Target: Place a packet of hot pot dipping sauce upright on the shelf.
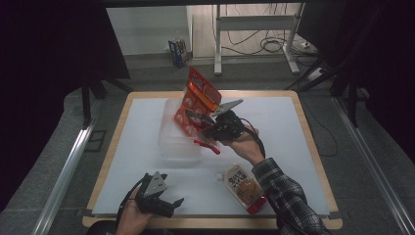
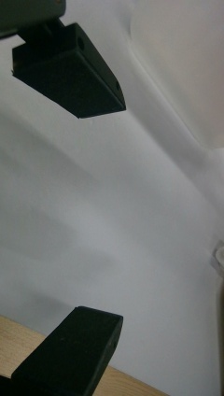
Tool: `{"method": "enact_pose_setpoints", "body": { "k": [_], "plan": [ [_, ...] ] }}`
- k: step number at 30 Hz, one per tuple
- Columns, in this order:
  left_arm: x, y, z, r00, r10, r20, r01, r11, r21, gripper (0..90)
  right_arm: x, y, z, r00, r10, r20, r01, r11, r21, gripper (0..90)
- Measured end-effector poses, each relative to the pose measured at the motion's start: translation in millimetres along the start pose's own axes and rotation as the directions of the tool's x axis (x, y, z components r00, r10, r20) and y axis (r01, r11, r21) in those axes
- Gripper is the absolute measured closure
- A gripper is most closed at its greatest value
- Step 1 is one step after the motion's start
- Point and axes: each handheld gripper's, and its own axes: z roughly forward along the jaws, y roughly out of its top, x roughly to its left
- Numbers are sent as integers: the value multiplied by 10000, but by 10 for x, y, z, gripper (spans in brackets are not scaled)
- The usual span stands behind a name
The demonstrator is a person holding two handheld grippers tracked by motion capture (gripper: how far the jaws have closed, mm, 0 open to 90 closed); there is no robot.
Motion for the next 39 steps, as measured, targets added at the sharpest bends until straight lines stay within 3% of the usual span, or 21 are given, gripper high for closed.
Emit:
{"method": "enact_pose_setpoints", "body": {
  "k": [11, 29, 37, 39],
  "plan": [
    [-3, 0, -1, 10000, 49, -11, -49, 10000, 64, 20, 101, 182, 238, 9986, -514, 105, 513, 9985, 170, 701],
    [-3, -2, -4, 10000, 52, -4, -52, 10000, 59, 21, 253, 317, 600, 9919, -1269, 54, 1265, 9911, 415, 699],
    [-4, -1, -2, 10000, 70, -5, -70, 9999, 88, 21, 166, 262, 555, 9966, -752, -346, 772, 9952, 593, 525],
    [-6, -1, -1, 10000, 72, 10, -72, 9999, 92, 21, 153, 259, 498, 9970, -733, -234, 747, 9948, 690, 490]
  ]
}}
